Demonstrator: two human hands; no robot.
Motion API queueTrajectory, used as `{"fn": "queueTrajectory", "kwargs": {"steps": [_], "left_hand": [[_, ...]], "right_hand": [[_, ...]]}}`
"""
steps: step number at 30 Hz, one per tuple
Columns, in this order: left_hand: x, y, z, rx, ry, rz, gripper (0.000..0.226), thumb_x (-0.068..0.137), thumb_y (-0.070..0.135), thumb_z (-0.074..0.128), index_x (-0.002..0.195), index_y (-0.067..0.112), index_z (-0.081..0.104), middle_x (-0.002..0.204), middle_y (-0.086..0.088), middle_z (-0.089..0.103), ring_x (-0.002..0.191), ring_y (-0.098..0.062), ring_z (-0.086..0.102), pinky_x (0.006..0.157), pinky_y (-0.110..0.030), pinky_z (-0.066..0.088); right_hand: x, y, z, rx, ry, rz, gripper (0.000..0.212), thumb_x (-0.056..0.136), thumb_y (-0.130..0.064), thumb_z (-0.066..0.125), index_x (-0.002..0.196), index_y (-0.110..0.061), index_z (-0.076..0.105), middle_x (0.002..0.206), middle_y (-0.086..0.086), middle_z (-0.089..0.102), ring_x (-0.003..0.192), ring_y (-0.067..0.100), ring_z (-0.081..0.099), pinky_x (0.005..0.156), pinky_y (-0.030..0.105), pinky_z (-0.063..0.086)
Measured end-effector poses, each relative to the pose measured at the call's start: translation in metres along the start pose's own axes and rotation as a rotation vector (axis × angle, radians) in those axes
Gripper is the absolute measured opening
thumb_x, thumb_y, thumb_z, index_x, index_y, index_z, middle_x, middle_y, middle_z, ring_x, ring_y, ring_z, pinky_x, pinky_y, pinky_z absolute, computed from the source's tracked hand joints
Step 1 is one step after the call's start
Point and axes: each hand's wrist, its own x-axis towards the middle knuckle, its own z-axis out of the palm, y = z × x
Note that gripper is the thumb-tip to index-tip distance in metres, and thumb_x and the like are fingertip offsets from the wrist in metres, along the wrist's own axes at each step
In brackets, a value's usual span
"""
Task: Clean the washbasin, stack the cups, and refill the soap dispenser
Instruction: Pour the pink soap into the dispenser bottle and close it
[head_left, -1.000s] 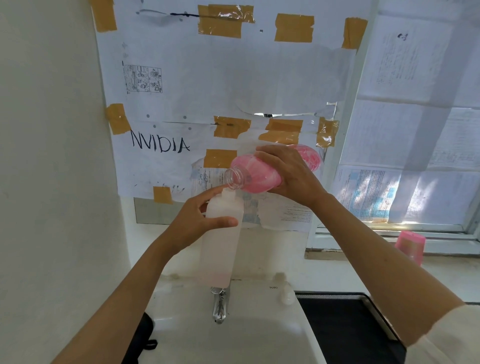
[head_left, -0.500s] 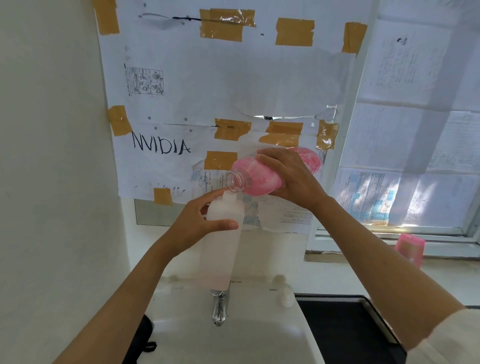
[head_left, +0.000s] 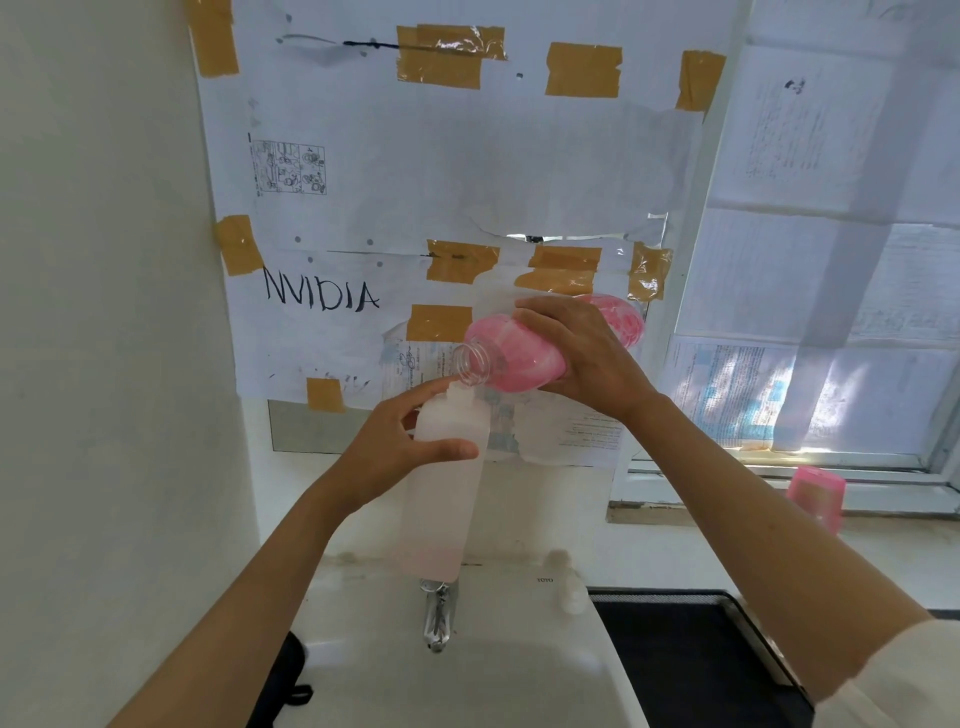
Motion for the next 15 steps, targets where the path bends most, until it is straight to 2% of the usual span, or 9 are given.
{"fn": "queueTrajectory", "kwargs": {"steps": [4, 9, 15], "left_hand": [[-0.0010, -0.0011, -0.0001, -0.006, -0.005, -0.011, 0.062, 0.063, 0.026, 0.081, 0.110, 0.045, 0.046, 0.107, 0.020, 0.057, 0.096, -0.003, 0.059, 0.068, -0.013, 0.053], [-0.0014, 0.0013, 0.0001, 0.005, 0.008, -0.004, 0.059, 0.070, 0.017, 0.075, 0.115, 0.039, 0.044, 0.104, 0.022, 0.054, 0.093, -0.001, 0.058, 0.066, -0.009, 0.052], [-0.0034, 0.0035, 0.0008, -0.011, 0.006, 0.007, 0.056, 0.070, 0.014, 0.075, 0.101, 0.048, 0.044, 0.102, 0.023, 0.054, 0.091, -0.001, 0.058, 0.063, -0.007, 0.051]], "right_hand": [[-0.0005, 0.0005, 0.0003, -0.002, -0.001, -0.014, 0.066, 0.073, -0.047, 0.062, 0.125, -0.015, 0.039, 0.125, 0.014, 0.050, 0.117, 0.026, 0.040, 0.095, 0.046, 0.037], [0.0009, -0.0003, -0.0015, -0.007, 0.008, -0.014, 0.067, 0.072, -0.046, 0.065, 0.125, -0.015, 0.039, 0.123, 0.019, 0.055, 0.116, 0.026, 0.040, 0.095, 0.047, 0.037], [0.0013, -0.0017, -0.0028, -0.005, 0.006, -0.007, 0.065, 0.073, -0.047, 0.063, 0.125, -0.014, 0.039, 0.123, 0.018, 0.054, 0.116, 0.026, 0.040, 0.095, 0.045, 0.036]]}}
